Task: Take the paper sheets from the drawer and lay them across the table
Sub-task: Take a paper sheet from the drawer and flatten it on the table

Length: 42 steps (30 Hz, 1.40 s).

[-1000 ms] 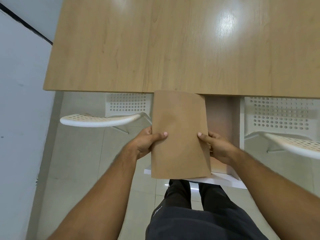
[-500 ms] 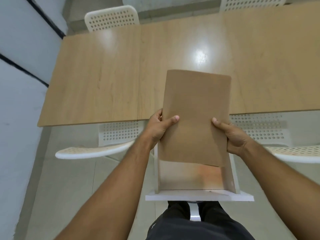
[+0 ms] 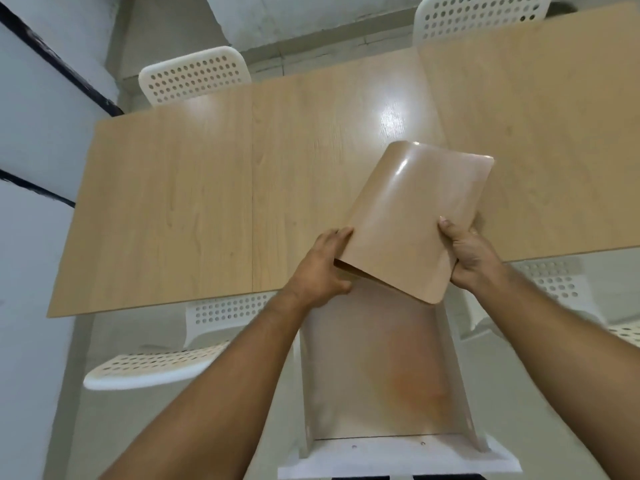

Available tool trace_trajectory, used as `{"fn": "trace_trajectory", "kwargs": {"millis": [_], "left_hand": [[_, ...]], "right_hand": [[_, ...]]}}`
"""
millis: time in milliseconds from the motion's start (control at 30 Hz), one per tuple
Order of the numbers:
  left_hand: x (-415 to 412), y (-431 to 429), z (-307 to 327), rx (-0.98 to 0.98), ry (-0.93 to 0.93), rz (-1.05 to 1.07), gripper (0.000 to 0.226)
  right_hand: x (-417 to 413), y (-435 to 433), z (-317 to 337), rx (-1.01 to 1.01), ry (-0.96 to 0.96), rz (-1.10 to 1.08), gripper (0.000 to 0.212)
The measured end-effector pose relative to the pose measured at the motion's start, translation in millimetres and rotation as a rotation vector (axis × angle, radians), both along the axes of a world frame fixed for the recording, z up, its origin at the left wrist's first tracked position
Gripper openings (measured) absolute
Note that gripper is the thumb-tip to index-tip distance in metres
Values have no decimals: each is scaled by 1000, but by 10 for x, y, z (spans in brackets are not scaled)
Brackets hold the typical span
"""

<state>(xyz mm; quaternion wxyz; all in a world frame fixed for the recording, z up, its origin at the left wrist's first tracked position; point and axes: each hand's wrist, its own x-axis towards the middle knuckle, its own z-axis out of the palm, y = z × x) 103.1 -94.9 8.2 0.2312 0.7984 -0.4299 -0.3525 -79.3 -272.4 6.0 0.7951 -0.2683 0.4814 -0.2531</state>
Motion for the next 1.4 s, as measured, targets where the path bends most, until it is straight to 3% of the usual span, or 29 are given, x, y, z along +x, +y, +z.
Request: {"fn": "trace_trajectory", "kwargs": {"millis": [100, 167, 267, 433, 533, 633, 833, 900, 967, 1033, 1100, 1167, 1233, 1400], "left_hand": [[110, -251, -133, -129, -165, 66, 71], [142, -398, -192, -171, -190, 113, 59], [222, -583, -254, -237, -103, 302, 44], [636, -700, -421, -269, 191, 871, 20], [736, -733, -447, -194, 303, 913, 19], [805, -767, -507, -83, 394, 1051, 36], [855, -833, -550, -72, 400, 1133, 41], [772, -829, -515, -80, 342, 1118, 53], [561, -810, -463, -21, 89, 1014, 78], [242, -740, -438, 40, -290, 763, 96], [-90, -656, -465, -63, -487, 461, 87], [-331, -567, -512, -195, -422, 192, 68], [-454, -487, -521, -202, -321, 32, 66], [-343, -430, -449, -136, -289, -102, 68]], "right_hand": [[77, -214, -139, 0, 31, 23, 16], [111, -312, -240, 39, 34, 32, 27], [176, -311, -388, 95, 16, 24, 36], [231, -185, -551, 16, 24, 105, 27], [210, -134, -599, -2, 43, 123, 32], [202, -68, -603, 16, 48, 100, 33], [285, 56, -545, 60, 42, 25, 32], [333, 94, -525, 75, 40, -3, 34], [392, 139, -487, 100, 28, -23, 35], [460, 181, -437, 117, 20, -37, 34], [520, 194, -380, 128, -6, -69, 35], [548, 184, -308, 162, -44, -113, 33], [528, 172, -252, 187, -56, -114, 33], [387, 192, -209, 237, -99, -1, 37]]}}
